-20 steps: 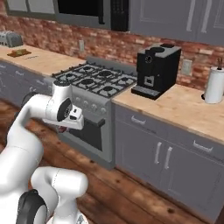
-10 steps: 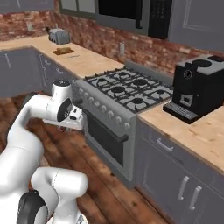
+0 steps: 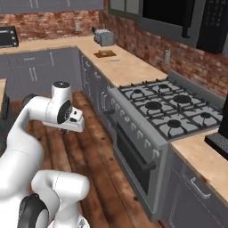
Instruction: Retrieve the sausage and cheese from the fridge and place them on the cutting board on the counter.
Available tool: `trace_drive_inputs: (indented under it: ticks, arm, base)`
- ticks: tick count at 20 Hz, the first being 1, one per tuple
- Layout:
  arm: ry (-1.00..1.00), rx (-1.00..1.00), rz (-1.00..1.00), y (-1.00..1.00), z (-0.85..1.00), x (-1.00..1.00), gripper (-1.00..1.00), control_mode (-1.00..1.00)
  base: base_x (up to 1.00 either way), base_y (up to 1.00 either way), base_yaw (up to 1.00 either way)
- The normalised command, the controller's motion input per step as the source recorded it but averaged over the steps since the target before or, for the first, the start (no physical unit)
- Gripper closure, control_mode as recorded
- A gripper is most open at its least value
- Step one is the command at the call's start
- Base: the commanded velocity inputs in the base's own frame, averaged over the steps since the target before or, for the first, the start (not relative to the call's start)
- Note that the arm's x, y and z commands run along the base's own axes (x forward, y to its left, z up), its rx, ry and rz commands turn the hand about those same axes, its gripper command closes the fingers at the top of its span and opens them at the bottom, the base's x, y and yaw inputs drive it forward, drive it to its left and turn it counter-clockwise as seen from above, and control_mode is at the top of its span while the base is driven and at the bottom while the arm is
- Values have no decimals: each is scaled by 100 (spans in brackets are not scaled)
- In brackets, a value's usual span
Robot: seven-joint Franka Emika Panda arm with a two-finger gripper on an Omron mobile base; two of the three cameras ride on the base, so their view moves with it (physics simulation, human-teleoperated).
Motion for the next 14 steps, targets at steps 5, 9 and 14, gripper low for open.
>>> trace_drive_inputs:
  ticks: [5, 9, 14]
  arm:
    - [0, 0, 0, 0, 0, 0, 100, 100]
    - [0, 0, 0, 0, 0, 0, 100, 100]
    - [0, 0, 0, 0, 0, 0, 100, 100]
  base:
    - [76, -5, 28]
    - [77, -7, 27]
    - [83, -10, 15]
